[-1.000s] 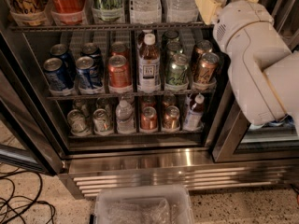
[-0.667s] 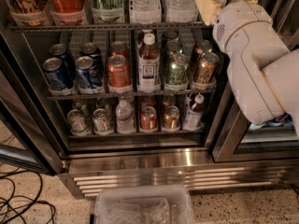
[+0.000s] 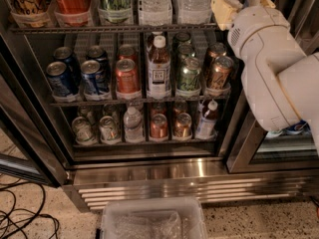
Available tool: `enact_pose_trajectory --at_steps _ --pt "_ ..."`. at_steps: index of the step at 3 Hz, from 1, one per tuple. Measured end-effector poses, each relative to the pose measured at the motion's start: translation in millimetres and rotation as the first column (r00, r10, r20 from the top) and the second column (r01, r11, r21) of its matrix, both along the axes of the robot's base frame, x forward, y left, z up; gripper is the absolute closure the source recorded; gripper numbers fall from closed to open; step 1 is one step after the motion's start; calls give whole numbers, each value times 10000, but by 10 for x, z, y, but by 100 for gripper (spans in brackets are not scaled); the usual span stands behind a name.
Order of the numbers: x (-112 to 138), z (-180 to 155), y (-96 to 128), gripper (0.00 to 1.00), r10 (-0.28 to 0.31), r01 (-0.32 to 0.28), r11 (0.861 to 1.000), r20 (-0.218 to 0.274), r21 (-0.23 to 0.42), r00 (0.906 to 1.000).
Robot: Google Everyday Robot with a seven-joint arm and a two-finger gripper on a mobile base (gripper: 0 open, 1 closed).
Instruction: Pick redbull can from top shelf of fridge
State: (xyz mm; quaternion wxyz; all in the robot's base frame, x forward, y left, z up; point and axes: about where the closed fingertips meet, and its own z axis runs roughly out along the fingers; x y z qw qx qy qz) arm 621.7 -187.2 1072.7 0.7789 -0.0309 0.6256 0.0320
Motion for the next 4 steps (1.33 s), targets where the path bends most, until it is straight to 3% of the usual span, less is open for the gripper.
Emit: enact_pose_trajectory --at_steps 4 --pt "256 98 -163 38 -805 809 9966 217 -181 9965"
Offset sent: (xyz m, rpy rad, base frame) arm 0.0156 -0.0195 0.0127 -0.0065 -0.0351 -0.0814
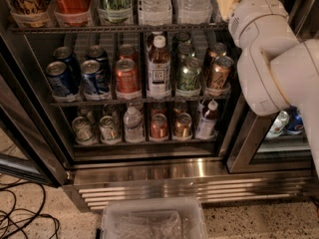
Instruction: Pick redbull can from top shelf of fridge
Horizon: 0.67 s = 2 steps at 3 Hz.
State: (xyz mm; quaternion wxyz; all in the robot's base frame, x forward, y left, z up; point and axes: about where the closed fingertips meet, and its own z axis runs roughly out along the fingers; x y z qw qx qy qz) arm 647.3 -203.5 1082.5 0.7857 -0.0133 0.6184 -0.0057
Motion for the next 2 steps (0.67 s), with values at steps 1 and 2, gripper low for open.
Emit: enact_pose_trajectory --at_steps 1,2 --pt "102 14 -9 38 -55 55 10000 -19 -1 10000" --pt "240 -9 -56 38 -216 216 9998 -138 21 9997"
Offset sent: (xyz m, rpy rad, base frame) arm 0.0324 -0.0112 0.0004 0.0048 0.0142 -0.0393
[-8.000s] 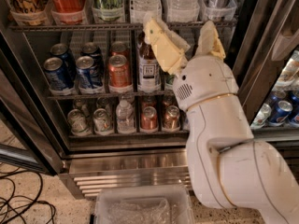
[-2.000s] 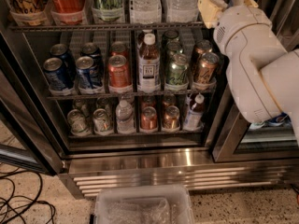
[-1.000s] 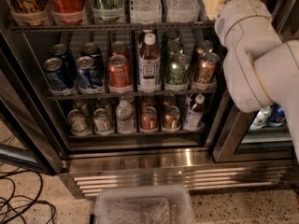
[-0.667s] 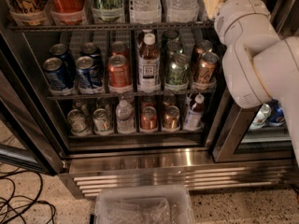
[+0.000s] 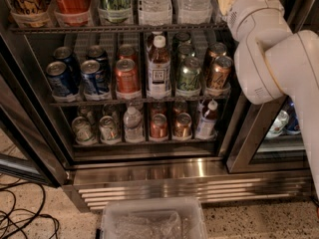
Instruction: Pick redbull can from top shelf of fridge
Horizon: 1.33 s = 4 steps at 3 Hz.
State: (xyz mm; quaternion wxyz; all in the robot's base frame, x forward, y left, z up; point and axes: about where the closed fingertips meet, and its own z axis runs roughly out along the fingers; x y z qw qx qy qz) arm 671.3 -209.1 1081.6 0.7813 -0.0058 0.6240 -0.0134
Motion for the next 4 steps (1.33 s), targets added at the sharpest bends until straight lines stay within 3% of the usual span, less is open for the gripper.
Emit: enact_pose_trajectory --at_steps 1,2,4 --pt "69 -40 -5 38 -17 17 10000 -133 6 9999" --pt "122 -136 55 55 109 -108 9999 -334 36 9994" --pt "109 -118 69 99 130 -127 9999 -266 89 9996"
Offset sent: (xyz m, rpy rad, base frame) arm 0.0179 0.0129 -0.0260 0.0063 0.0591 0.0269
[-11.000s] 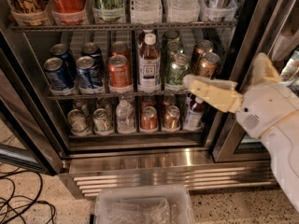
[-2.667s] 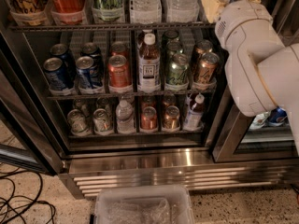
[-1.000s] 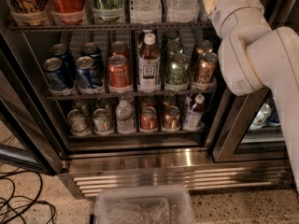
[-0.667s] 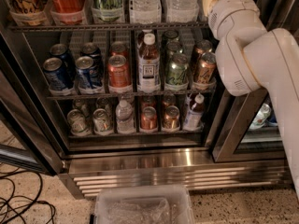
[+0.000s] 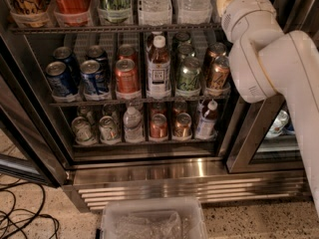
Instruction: Pick redbull can from top shelf of fridge
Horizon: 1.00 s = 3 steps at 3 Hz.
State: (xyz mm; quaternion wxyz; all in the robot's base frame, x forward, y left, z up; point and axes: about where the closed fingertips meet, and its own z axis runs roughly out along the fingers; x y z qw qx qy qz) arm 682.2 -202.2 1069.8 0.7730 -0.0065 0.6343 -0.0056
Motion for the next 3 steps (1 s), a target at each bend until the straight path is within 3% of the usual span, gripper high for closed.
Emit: enact_pose_trajectory --at_steps 1,3 --pt "-12 13 7 100 14 -14 10000 56 50 10000" --pt "-159 91 56 100 -70 47 9994 714 336 9974"
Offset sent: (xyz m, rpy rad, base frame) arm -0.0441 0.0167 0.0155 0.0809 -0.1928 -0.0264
